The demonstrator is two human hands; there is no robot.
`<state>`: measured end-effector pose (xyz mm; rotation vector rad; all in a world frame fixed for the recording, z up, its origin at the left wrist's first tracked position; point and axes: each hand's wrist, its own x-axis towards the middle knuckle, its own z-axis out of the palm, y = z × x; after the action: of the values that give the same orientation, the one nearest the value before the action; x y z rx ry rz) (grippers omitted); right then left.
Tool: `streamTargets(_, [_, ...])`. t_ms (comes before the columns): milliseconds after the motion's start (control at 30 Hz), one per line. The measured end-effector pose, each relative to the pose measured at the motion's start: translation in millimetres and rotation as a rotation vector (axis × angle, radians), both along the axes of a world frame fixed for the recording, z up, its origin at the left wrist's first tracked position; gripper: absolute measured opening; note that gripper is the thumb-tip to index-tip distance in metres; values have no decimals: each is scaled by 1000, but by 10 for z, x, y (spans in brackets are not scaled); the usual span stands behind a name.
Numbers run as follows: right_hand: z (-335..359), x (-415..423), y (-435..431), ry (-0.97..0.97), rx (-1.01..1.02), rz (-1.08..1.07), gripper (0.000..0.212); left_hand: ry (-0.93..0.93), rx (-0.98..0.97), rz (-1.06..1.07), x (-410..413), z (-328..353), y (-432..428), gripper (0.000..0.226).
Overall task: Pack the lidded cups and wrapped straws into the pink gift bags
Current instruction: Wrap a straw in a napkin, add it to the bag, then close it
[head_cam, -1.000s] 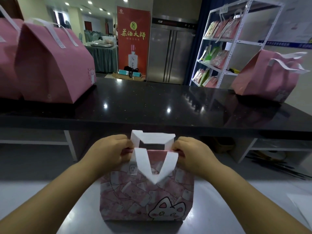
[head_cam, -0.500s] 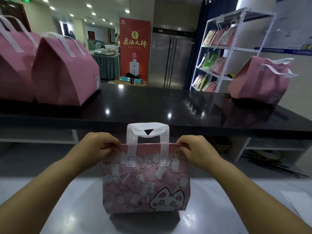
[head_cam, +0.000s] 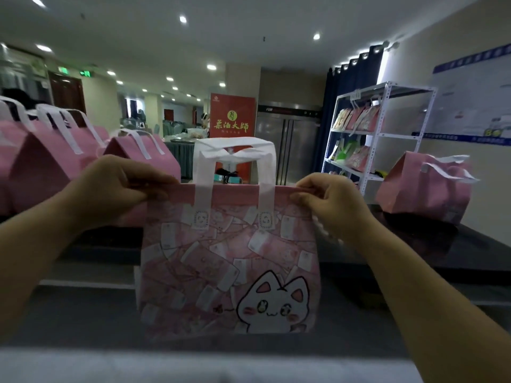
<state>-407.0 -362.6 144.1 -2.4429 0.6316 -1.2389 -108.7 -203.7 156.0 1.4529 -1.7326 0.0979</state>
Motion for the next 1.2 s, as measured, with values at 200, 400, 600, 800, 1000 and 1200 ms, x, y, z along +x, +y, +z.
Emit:
streamTargets(200, [505, 151, -203, -71, -133, 4, 11, -76, -145, 18, 134, 468, -258, 55])
streamTargets(400, [648, 384, -441, -128, -314, -167, 4, -200, -312, 209, 277, 499, -763, 36])
streamTargets(600, [478, 627, -601, -72, -409, -359, 5, -145, -220, 206, 282, 190, -1128, 23])
streamTargets(800, [148, 995, -622, -62, -292, -440, 10, -26, -100, 73, 69, -186, -1330, 20])
streamTargets(1000, [-53, 1122, -642, -4, 29, -121, 21, 46, 166, -33, 17, -570, -1372, 68])
streamTargets(1200, [-197, 957, -782, 206, 247, 89, 84, 7, 132, 39, 173, -732, -1368, 58])
